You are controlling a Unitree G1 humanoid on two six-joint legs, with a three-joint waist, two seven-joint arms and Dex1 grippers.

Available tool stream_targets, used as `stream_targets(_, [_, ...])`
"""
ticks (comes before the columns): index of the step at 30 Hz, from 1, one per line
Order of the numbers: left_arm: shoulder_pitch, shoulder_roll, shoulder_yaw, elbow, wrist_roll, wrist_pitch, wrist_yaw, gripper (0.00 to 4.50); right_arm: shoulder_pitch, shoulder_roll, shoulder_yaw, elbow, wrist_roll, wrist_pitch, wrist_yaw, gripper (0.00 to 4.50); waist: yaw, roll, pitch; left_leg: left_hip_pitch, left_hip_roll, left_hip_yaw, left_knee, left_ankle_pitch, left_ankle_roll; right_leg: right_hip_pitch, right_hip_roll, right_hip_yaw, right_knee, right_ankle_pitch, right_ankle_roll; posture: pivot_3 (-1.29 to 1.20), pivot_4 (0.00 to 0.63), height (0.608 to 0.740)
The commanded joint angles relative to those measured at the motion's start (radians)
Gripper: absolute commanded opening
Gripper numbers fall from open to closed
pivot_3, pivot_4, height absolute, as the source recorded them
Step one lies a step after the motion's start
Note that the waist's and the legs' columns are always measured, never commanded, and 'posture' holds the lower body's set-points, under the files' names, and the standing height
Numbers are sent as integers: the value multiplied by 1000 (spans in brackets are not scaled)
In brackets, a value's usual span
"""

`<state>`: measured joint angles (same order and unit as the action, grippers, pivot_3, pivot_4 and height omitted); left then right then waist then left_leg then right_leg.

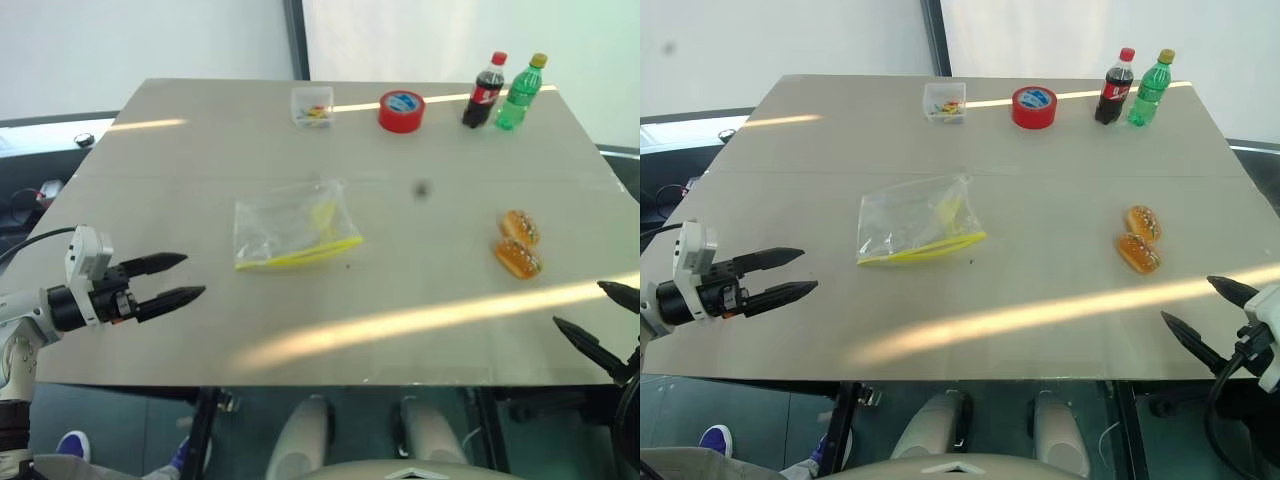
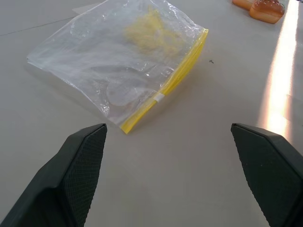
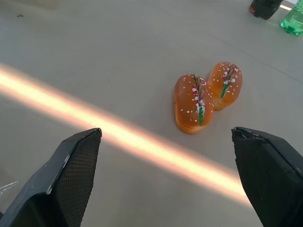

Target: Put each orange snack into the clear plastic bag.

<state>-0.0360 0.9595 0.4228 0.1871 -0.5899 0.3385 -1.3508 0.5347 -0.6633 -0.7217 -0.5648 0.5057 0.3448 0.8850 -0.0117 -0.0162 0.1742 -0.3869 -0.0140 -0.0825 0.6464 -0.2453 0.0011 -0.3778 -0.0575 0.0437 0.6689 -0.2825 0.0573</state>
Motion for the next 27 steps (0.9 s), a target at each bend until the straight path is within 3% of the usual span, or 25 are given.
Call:
stream_targets(1, [-26, -11, 13, -5, 2, -17, 22, 4442, -10, -23, -17, -22, 14, 0, -4, 4500, 0, 0, 0, 0, 0, 0, 0, 0, 0, 0, 0, 0, 0, 0, 0, 0, 150, 740])
stream_targets(6, [-78, -88, -16, -13, 5, 79, 173, 4442, -79, -49, 31, -68, 37, 34, -36, 4500, 1, 0, 0, 0, 0, 0, 0, 0, 0, 0, 0, 0, 0, 1, 0, 0, 150, 740])
stream_targets(10, [-164, -73, -56, -5, -9, 320, 313, 4442, -162, -45, 158, -120, 32, 50, -78, 4500, -1, -1, 1, -2, 0, -2, 0, 0, 0, 0, 2, -3, 0, 1, 1, 0, 150, 740])
stream_targets(13, [-314, -68, -114, 129, -16, 478, 306, 4442, -218, -37, 285, -148, 18, 51, -92, 4500, 0, -1, 1, -2, -1, -3, 1, 0, 0, 0, 5, -4, 0, 1, 1, 0, 150, 740])
stream_targets(16, [-461, -91, -155, 310, 25, 512, 319, 4442, -284, -53, 408, -143, -30, 24, -82, 4500, -2, -2, 1, -3, -3, -5, 3, 0, 0, -1, 7, -6, 2, 1, 1, 0, 150, 740])
stream_targets(21, [-666, -151, -282, 590, 138, 463, 258, 4442, -449, -21, 598, -112, -69, 16, -89, 4500, -5, -2, 1, -4, -8, -5, 5, 0, 0, -1, 7, -6, 4, 1, 1, 0, 150, 740])
stream_targets(27, [-861, -255, -383, 834, 186, 552, 9, 4442, -512, -20, 690, -76, -123, -12, -79, 4500, 3, -2, 1, -8, -11, -7, 6, 0, 0, -2, 4, -13, 4, 0, 1, 0, 150, 740])
